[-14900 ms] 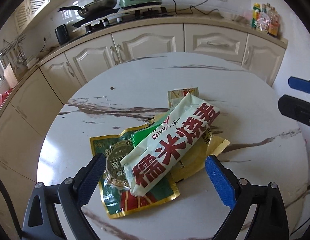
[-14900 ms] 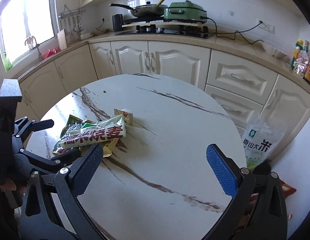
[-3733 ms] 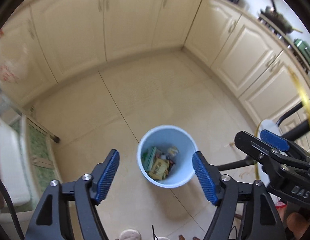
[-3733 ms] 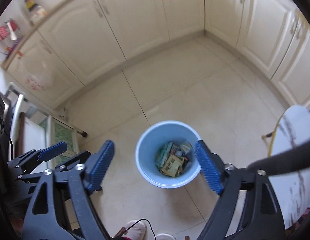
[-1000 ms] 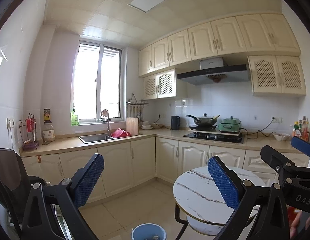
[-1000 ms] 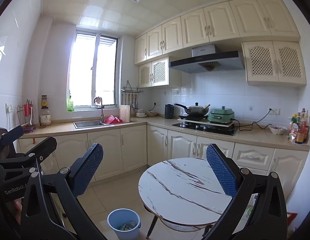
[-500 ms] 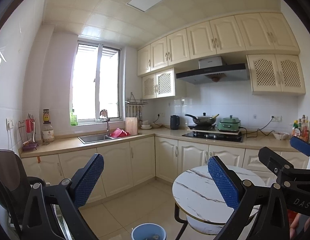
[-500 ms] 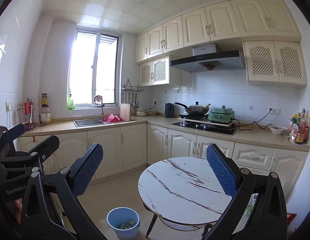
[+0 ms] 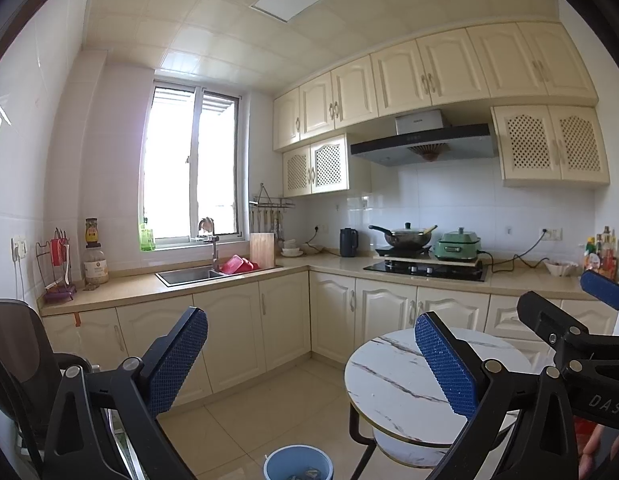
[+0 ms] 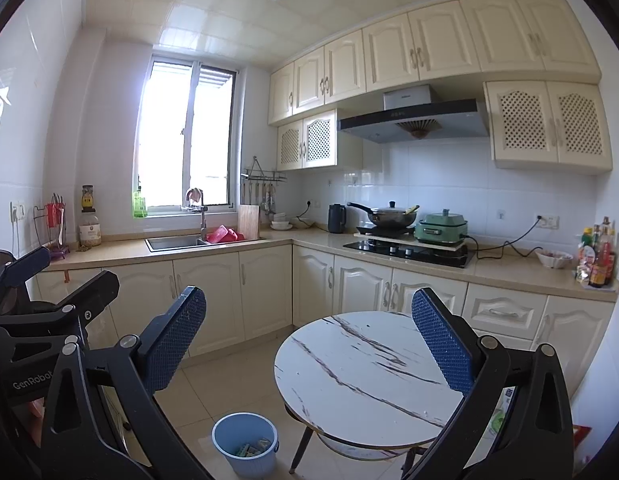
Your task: Collect trash
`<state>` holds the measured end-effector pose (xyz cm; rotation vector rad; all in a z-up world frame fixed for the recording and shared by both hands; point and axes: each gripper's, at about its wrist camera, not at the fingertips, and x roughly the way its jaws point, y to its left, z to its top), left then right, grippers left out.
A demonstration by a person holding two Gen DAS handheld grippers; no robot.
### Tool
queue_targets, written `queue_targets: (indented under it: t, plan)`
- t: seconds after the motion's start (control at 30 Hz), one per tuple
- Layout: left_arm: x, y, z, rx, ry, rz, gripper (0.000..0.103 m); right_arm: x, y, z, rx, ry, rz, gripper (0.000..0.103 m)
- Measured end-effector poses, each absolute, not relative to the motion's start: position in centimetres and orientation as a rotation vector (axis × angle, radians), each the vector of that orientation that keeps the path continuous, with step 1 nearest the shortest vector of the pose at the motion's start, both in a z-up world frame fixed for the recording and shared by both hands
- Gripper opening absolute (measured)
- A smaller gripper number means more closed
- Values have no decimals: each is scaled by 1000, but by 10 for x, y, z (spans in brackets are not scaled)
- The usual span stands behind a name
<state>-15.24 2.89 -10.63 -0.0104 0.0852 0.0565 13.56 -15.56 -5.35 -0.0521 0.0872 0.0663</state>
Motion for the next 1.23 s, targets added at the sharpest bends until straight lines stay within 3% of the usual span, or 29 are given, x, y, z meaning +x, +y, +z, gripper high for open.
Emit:
queue_targets:
  t: [1.23]
  plan:
    - [-142, 51, -102, -11, 93, 37, 102, 139, -157, -58, -52, 100, 63, 103]
